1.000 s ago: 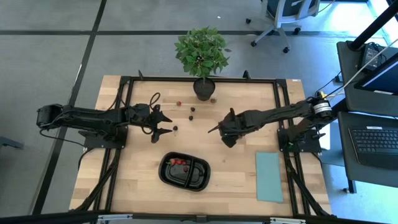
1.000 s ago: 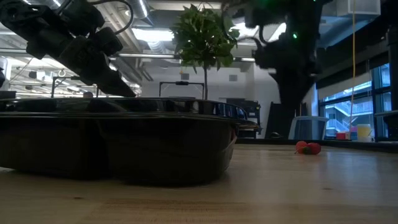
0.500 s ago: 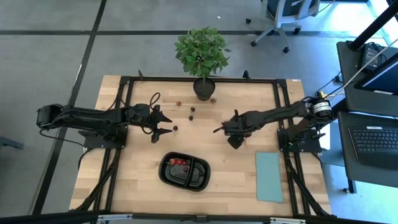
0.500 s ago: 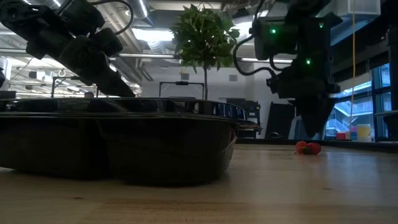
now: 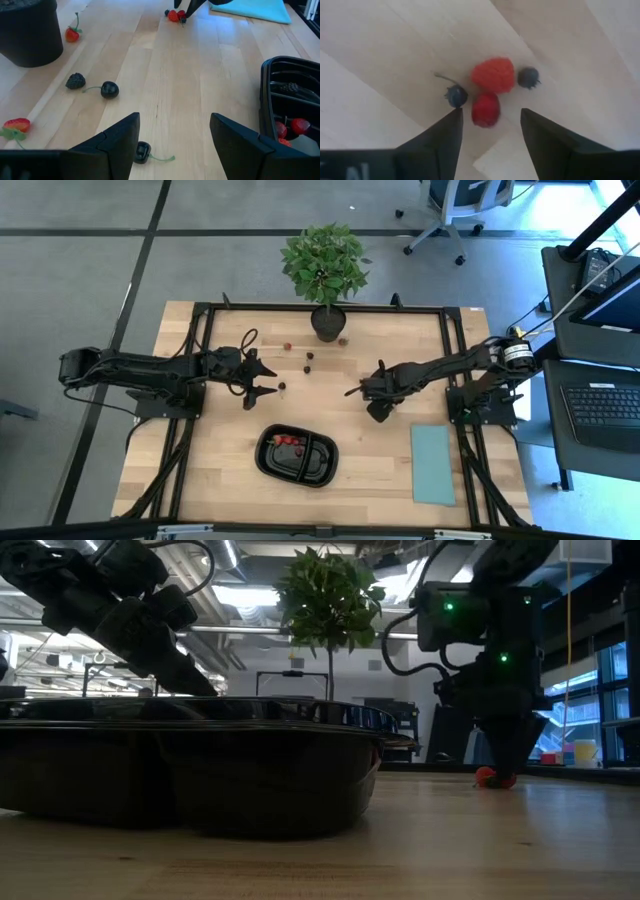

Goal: Pick and placing Produce into tupperware
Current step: Put the red cherry into the black container with the other red fruits

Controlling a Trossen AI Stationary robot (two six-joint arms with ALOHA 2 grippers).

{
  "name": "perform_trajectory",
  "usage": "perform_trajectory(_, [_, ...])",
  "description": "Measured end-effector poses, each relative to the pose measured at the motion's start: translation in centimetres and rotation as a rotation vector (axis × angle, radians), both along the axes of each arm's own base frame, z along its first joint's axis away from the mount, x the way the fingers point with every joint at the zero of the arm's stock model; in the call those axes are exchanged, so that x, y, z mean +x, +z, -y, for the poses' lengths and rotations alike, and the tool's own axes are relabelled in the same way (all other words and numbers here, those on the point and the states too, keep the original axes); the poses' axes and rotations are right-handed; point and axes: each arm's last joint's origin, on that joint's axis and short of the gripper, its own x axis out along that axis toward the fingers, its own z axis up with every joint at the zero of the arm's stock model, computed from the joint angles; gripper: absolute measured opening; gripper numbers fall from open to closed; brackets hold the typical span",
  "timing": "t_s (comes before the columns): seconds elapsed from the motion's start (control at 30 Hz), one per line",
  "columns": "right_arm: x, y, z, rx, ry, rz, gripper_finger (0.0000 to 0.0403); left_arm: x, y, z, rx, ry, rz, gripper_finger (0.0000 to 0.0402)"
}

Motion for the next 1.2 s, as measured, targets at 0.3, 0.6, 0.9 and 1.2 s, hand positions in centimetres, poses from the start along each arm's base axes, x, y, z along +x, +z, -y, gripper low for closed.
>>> perform_trajectory(0.3, [-0.21,-0.91,0.02,0.0,-0.001,0.035,0.0172,0.0,0.01,0.0,0.0,0.0,0.001,0.0236])
perform_trajectory(0.6, [-0.1,-0.96,0.35,0.004,0.01,0.048,0.0146,0.0,0.0,0.0,0.0,0.0,0.0,0.0236])
perform_trajectory(0.9, [-0.07,-0.95,0.61,-0.004,0.003,0.051,0.0091,0.0,0.01,0.0,0.0,0.0,0.001,0.0236])
perform_trajectory(1.2, [-0.09,-0.95,0.61,-0.004,0.003,0.048,0.0065,0.0,0.0,0.0,0.001,0.0,0.0,0.0236])
